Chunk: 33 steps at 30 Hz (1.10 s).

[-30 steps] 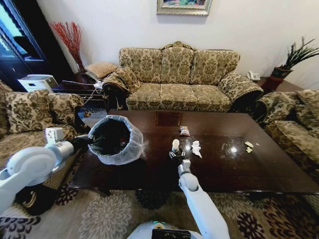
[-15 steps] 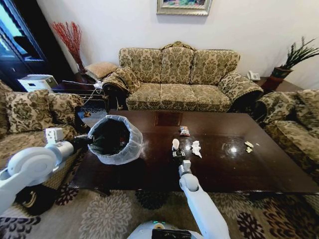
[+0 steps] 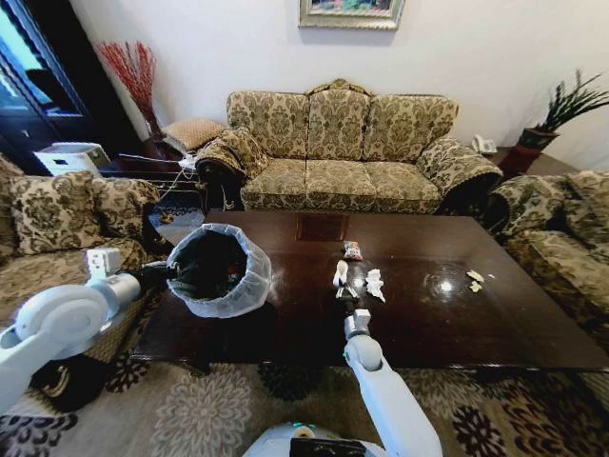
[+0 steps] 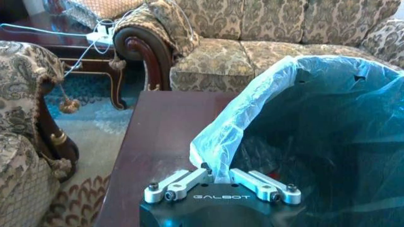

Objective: Move to the front of the table and place the trash on the table into the trash bin.

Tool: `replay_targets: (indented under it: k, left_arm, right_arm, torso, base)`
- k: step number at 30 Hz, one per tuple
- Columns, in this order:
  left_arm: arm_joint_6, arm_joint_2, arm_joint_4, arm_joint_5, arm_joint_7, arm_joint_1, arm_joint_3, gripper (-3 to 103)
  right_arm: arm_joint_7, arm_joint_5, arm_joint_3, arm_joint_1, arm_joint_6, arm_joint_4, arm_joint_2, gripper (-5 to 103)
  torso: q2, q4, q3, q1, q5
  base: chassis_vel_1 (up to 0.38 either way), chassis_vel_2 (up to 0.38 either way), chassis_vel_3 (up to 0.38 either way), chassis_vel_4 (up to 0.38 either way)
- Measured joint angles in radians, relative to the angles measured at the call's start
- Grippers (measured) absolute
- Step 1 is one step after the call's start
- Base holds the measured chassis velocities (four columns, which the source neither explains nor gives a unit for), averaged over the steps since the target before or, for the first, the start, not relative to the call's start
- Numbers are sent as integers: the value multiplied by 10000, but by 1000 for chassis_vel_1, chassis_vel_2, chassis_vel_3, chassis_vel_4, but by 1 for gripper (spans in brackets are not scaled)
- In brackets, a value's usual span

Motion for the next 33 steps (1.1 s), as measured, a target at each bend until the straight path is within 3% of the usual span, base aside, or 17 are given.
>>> replay_targets:
  k: [3,4,5,7,8,11,12,14,18,21,24,26,30,32,33]
  left_arm:
    - [187,225,186,-145,-43,70,0,0]
    - [187,225,186,-145,-43,70,0,0]
    - [315,391,232,-457,-143,96,0,0]
    - [549,628,206,-1124,-386,84,3,0]
    - [549,628,206,-1124,-386,84,3,0]
    - [655,954,46,-1580,-574,26,10,0]
    - [655,954,46,-1580,-574,26,10,0]
    - [791,1131,-166,-1789,-582,11,-74,0]
    - [904,1136,-504,-1873,-581,-20,-216,0]
    - [904,1034,-610,-1855,-573,-16,-239,0]
    - [896,887,-695,-1621,-474,67,-226,0]
    - [893,882,-695,-1597,-468,68,-220,0]
    - [823,840,-694,-1519,-454,59,-170,0]
    - [817,813,-691,-1500,-453,58,-162,0]
    - [797,727,-668,-1410,-448,60,-143,0]
  right_arm:
    - [-1214,228,-196,-133,522,1902,-106,0]
    - [-1214,228,-196,-133,522,1902,-106,0]
    - [-1869,473,-463,-96,505,2791,-285,0]
    - [-2611,843,-1140,14,232,3853,-491,0]
    - [-2611,843,-1140,14,232,3853,-491,0]
    - [-3189,1336,-2802,270,-471,4938,-734,0]
    - [-3189,1336,-2802,270,-471,4938,-734,0]
    - [-3281,1516,-3894,529,-883,5055,-788,0]
    - [-3407,961,-4555,754,-1106,4622,-566,-3]
    - [-3207,356,-4662,749,-1178,4413,-424,6]
    - [-3046,-633,-4607,618,-1202,4229,-456,22]
    - [-3009,-682,-4592,595,-1209,4231,-486,22]
    - [-2967,-689,-4420,484,-1202,4446,-599,44]
    - [-2964,-628,-4386,449,-1165,4507,-616,44]
    - [-2936,-375,-4230,311,-1012,4721,-648,49]
  torso:
    - [0,0,1,0,1]
    - [0,0,1,0,1]
    - [0,1,0,0,-5]
    - [0,0,0,0,-3]
    - [0,0,0,0,-3]
    - [0,0,0,0,3]
    - [0,0,0,0,3]
    - [0,-1,0,0,0]
    - [0,1,0,0,3]
    - [0,0,0,0,2]
    - [0,1,0,0,-2]
    - [0,2,0,0,-2]
    - [0,-1,0,0,3]
    - [0,-1,0,1,3]
    - [0,1,0,1,2]
  base:
    - [0,0,0,0]
    - [0,0,0,0]
    - [0,0,0,0]
    - [0,0,0,0]
    - [0,0,0,0]
    - [0,0,0,0]
    - [0,0,0,0]
    - [0,0,0,0]
    - [0,0,0,0]
    - [0,0,0,0]
    - [0,0,0,0]
    - [0,0,0,0]
    - [0,0,0,0]
    - [0,0,0,0]
    - [0,0,0,0]
